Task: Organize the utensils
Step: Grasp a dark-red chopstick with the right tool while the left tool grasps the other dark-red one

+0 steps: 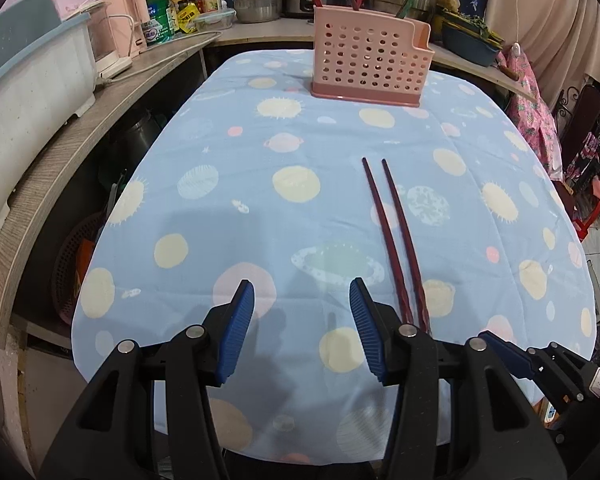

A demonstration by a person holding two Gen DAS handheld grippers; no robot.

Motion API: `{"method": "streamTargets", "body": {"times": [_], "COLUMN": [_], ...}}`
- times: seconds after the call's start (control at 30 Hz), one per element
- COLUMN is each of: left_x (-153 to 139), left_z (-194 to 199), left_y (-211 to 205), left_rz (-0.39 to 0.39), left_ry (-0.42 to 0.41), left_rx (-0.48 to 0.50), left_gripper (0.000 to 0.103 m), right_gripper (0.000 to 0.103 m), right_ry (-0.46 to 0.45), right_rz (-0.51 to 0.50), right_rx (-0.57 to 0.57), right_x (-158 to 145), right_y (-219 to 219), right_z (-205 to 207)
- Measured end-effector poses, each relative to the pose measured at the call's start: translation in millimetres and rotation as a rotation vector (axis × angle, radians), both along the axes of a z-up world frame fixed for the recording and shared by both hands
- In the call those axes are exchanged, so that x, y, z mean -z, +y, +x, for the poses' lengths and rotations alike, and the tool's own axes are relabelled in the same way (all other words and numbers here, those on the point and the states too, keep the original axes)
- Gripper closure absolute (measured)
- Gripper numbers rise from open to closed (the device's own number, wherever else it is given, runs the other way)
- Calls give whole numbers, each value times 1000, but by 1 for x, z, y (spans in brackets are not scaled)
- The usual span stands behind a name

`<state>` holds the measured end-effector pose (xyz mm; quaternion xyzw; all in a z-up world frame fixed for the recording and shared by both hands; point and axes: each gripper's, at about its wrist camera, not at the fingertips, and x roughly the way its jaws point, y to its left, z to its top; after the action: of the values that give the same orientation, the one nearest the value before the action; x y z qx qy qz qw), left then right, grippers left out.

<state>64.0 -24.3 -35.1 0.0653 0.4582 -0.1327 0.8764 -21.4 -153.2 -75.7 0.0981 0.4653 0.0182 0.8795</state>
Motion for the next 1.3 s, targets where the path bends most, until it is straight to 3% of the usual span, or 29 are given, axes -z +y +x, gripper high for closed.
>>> {"method": "streamTargets", "body": {"times": [0.57, 0.73, 0.8, 1.03, 1.3], "left_x": [12, 13, 13, 16, 30], "left_z": [-5, -7, -9, -21, -31], "left_y": [-4, -8, -10, -23, -42], "left_rz": [15, 15, 15, 14, 23], "left_ry": [28, 35, 38, 45, 80], "left_rx": [25, 37, 43, 85, 134], "left_gripper": [56, 56, 55, 43, 43], "right_gripper": [68, 94, 97, 96, 96], "right_ry": [19, 23, 24, 22, 26], "right_rz": [-57, -64, -46, -6, 22], "right_rx": [-6, 39, 56, 154, 204], "right_x": [15, 16, 17, 17, 19], "right_y": [8, -3, -9, -35, -52], "right_z": [2, 0, -1, -9, -18]}}
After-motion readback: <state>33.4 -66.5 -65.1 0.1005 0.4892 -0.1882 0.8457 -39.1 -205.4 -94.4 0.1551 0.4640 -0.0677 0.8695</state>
